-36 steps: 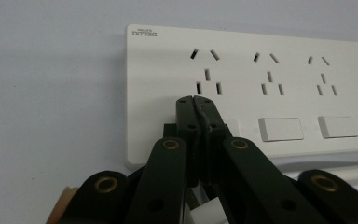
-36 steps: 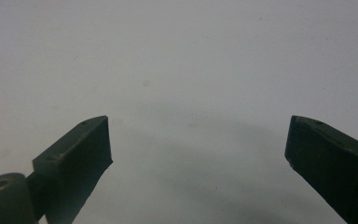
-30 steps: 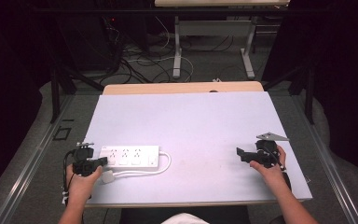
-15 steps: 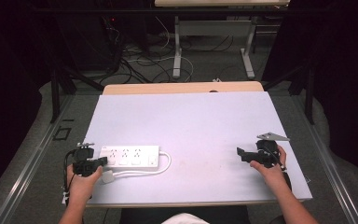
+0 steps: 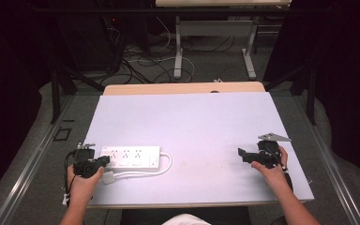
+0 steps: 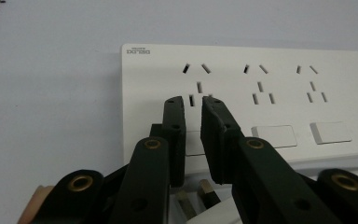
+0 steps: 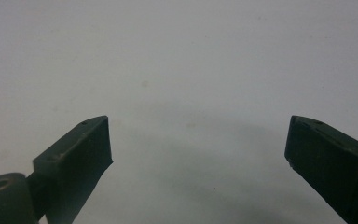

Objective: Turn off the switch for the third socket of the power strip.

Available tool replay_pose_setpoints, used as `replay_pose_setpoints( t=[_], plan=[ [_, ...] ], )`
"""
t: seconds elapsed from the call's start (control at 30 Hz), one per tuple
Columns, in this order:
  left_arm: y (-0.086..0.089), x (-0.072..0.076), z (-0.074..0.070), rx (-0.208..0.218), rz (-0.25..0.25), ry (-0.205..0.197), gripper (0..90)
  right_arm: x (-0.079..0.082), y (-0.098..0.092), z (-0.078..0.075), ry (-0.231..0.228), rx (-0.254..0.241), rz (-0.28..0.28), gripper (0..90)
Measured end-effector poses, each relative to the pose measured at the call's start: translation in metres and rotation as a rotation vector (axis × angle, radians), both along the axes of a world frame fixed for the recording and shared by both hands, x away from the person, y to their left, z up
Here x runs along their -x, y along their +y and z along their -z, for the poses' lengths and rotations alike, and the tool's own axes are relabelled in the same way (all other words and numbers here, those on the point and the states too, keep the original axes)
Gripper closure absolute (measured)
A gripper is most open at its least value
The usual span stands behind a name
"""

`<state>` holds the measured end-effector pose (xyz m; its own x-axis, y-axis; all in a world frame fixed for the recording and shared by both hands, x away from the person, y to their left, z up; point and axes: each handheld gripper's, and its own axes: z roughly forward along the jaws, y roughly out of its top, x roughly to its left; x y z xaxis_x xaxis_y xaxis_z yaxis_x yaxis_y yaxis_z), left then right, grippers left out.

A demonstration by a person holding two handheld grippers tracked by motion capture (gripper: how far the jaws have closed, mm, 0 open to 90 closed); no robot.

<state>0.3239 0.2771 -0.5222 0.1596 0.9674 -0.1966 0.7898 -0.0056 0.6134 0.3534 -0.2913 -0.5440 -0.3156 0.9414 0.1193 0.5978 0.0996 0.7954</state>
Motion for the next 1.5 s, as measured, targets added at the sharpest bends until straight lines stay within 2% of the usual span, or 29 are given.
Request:
replay_pose_setpoints(
  t=[0.33, 0.4, 0.63, 0.87, 1.1, 1.17, 1.23, 1.3, 1.37, 1.5],
  plan=[
    [-0.002, 0.001, -0.002, 0.007, 0.01, -0.072, 71.6, 0.001, 0.0, 0.0, 0.003, -0.004, 0.002, 6.4],
    [-0.002, 0.002, -0.002, 0.012, 0.01, -0.077, 68.3, 0.001, -0.001, 0.0, 0.004, -0.01, 0.006, 6.4],
    [-0.006, 0.004, -0.004, -0.009, 0.021, -0.116, 60.7, 0.0, 0.001, 0.0, 0.002, -0.005, 0.002, 6.4],
    [-0.009, 0.004, -0.005, -0.011, 0.04, -0.139, 55.7, 0.001, -0.001, 0.0, 0.001, -0.009, 0.002, 6.4],
    [-0.016, 0.005, -0.005, -0.032, 0.077, -0.184, 48.3, 0.001, -0.001, 0.0, 0.002, -0.011, 0.003, 6.4],
    [-0.018, 0.005, -0.006, -0.021, 0.098, -0.185, 45.5, 0.001, -0.001, 0.0, 0.001, -0.011, 0.003, 6.4],
    [-0.02, 0.005, -0.006, -0.012, 0.104, -0.204, 43.5, 0.001, -0.001, -0.001, 0.002, -0.011, 0.004, 6.4],
    [-0.022, 0.005, -0.006, -0.01, 0.128, -0.198, 42.9, 0.001, -0.001, 0.0, -0.001, -0.011, 0.008, 6.4],
    [-0.025, 0.005, -0.006, -0.023, 0.145, -0.212, 42.5, 0.001, -0.001, 0.0, 0.004, -0.013, 0.005, 6.4],
    [-0.031, 0.005, -0.006, -0.02, 0.174, -0.221, 39.1, 0.001, -0.001, -0.001, 0.006, -0.016, 0.006, 6.4]
  ],
)
